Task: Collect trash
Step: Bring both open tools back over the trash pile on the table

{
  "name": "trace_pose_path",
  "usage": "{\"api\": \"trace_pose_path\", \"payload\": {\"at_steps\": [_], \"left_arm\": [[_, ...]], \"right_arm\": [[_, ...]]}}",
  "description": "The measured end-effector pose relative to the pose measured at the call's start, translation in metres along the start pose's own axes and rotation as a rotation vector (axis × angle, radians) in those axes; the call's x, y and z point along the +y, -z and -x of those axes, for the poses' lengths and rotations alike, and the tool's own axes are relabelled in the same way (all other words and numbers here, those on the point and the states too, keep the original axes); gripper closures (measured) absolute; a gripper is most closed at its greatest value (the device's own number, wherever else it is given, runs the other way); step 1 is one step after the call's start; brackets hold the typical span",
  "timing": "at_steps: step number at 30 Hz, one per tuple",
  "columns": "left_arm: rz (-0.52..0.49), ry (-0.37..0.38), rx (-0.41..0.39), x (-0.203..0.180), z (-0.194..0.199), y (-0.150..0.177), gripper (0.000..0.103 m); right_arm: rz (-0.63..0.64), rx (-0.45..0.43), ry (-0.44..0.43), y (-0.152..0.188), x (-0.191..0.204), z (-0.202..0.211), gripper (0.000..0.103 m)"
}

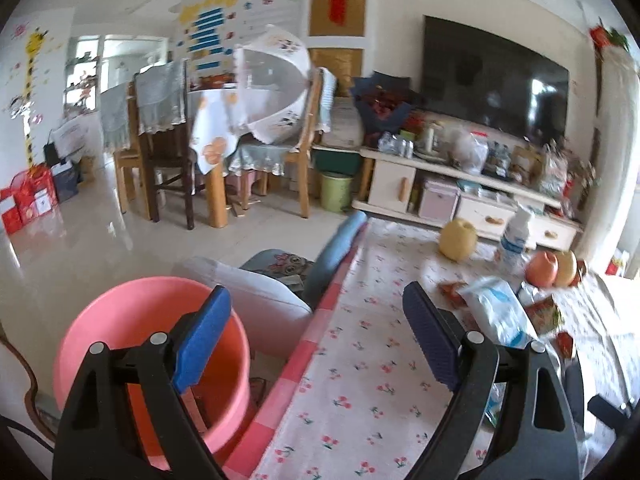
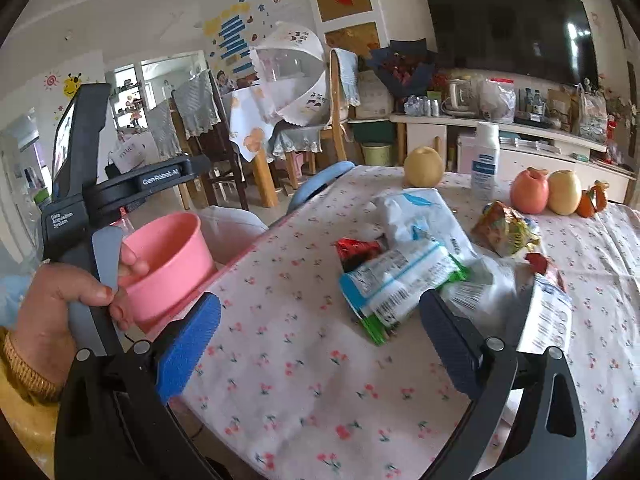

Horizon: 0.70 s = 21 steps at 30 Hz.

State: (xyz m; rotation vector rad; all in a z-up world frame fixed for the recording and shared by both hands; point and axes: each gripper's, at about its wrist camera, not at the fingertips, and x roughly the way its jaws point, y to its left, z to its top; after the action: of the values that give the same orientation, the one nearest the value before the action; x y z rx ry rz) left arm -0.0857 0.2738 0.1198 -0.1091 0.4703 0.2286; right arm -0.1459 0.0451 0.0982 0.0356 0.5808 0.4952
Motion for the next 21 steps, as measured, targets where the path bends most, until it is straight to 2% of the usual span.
{"api": "trace_pose_path", "payload": {"at_steps": [7,10,21], "left_arm": [[-0.059,0.034,0.028,-0.029,0.000,0.011,0.015],[-0.077,0.075,0.034,-0.040,0.003,0.016,0.015],[-0.171,0.156,0.079,-0.089,0.006,0.035,0.015]], "right_arm": [[0.026,0.009,0.011,0.009,-0.007,0.011,0.005],[0.027,0.008,0.023,0.011,-0.011,0.016,0.005],[-0.020,0.028,0.073,0.011,-0.048,0.026,0.005]]}}
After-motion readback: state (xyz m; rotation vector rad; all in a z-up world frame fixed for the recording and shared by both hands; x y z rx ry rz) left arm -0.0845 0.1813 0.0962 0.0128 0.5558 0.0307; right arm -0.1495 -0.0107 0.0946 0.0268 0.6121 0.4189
